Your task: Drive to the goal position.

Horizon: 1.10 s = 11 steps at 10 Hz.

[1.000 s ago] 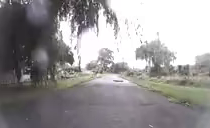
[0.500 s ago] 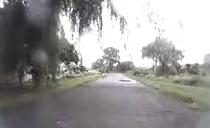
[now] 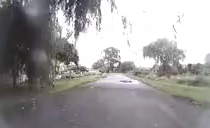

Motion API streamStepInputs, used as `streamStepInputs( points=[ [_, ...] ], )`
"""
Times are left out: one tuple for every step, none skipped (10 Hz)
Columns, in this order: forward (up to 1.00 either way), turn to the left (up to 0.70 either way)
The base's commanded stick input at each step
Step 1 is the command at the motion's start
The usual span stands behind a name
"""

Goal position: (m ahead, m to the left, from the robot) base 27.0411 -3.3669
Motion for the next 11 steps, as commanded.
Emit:
streamStepInputs(
  points=[
    [0.85, 0.0],
    [0.85, 0.0],
    [0.85, 0.0],
    [0.85, 0.0],
    [0.85, 0.0],
    [0.85, 0.0],
    [0.85, 0.0],
    [0.85, 0.0],
    [0.85, 0.0],
    [0.85, 0.0],
    [0.85, 0.0]
  ],
)
